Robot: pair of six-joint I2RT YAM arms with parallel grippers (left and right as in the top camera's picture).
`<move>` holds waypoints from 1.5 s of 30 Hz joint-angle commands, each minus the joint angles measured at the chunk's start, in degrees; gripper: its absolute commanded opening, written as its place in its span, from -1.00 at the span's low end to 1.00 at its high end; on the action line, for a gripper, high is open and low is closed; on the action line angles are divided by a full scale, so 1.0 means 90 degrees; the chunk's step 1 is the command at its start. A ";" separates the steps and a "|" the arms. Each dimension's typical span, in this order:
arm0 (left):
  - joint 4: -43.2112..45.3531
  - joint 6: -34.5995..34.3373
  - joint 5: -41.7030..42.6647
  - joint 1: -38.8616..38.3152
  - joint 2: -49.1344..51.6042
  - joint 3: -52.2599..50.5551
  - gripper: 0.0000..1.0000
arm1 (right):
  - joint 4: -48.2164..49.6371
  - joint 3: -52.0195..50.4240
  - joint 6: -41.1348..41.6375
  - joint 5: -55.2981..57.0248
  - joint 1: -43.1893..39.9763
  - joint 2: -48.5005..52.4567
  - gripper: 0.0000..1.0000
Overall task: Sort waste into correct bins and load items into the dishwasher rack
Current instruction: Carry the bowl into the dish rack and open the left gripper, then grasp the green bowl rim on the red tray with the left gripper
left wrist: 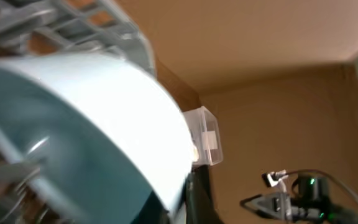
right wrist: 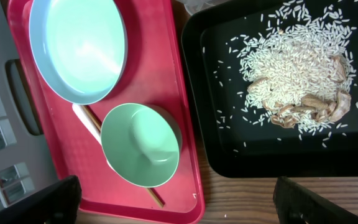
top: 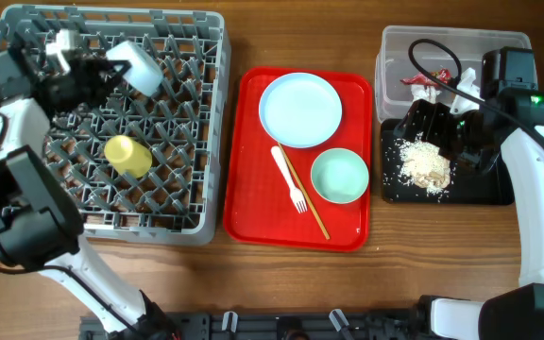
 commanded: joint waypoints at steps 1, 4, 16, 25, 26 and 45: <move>-0.0418 -0.0015 -0.0546 0.0517 0.0085 0.0078 -0.49 | -0.0002 0.0155 0.0058 -0.0100 -0.0015 -0.0104 1.00; -0.0634 0.0002 -0.0561 0.0748 0.0078 0.0078 0.06 | -0.0005 0.0155 0.0058 -0.0100 -0.0015 -0.0104 1.00; -0.1644 0.0415 -0.2110 0.0690 -0.1496 0.0078 0.37 | 0.0000 0.0155 0.0051 -0.0063 -0.0015 -0.0104 0.99; -0.3024 0.0697 -0.4850 -0.1868 -0.2652 0.0078 0.49 | -0.0005 0.0155 0.0767 0.1574 -0.0041 -0.0104 1.00; -0.3101 0.0675 -0.5095 -0.2300 -0.2650 0.0078 0.50 | -0.0007 0.0155 0.0833 0.1683 -0.0066 -0.0104 1.00; -0.2616 0.1069 -0.8043 -0.8075 -0.1610 0.0073 0.61 | -0.0272 0.0155 0.1217 0.1486 -0.1486 -0.0104 1.00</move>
